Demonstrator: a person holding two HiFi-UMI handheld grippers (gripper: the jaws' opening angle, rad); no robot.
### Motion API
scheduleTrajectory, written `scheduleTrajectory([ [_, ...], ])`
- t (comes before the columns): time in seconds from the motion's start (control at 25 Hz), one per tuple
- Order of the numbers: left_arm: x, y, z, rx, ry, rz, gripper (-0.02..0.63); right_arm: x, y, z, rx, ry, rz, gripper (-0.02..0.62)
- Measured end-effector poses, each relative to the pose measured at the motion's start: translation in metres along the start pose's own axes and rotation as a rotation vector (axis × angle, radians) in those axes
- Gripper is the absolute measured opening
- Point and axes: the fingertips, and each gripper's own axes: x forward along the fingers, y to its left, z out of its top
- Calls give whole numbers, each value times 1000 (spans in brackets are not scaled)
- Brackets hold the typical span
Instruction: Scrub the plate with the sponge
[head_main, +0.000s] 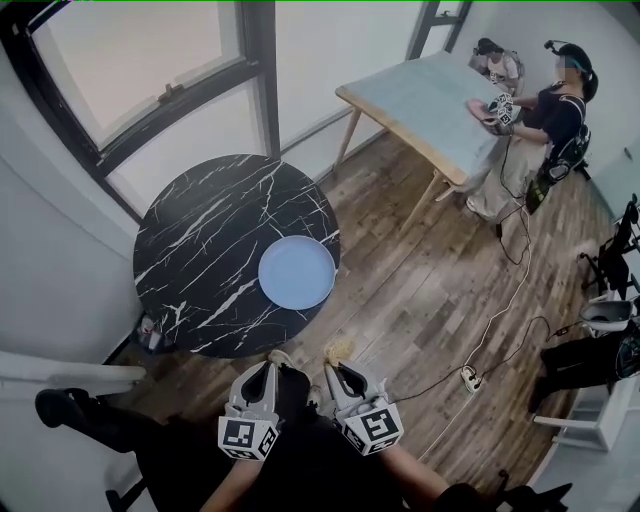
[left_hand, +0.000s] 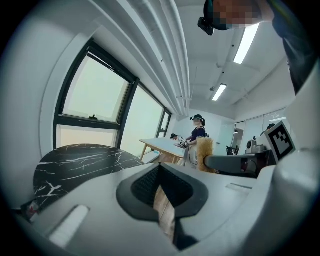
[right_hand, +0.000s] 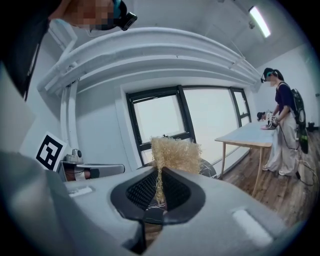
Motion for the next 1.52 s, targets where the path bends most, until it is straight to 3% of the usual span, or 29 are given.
scheduleTrajectory([
  [0.48, 97, 73, -3, -152, 85, 34, 0, 111, -36, 27, -56, 94, 59, 21],
  [0.76, 125, 114, -39, -260, 196, 73, 3, 173, -43, 36, -126, 142, 133, 21],
  [0.92, 131, 130, -55, -322, 246, 116, 52, 201, -45, 36, -192, 191, 204, 21],
  [1.12, 141, 147, -76, -394, 285, 189, 97, 241, -50, 18, -268, 265, 336, 21],
  [1.52, 182, 158, -134, -636, 292, 448, 120, 295, -51, -33, -435, 460, 768, 21],
])
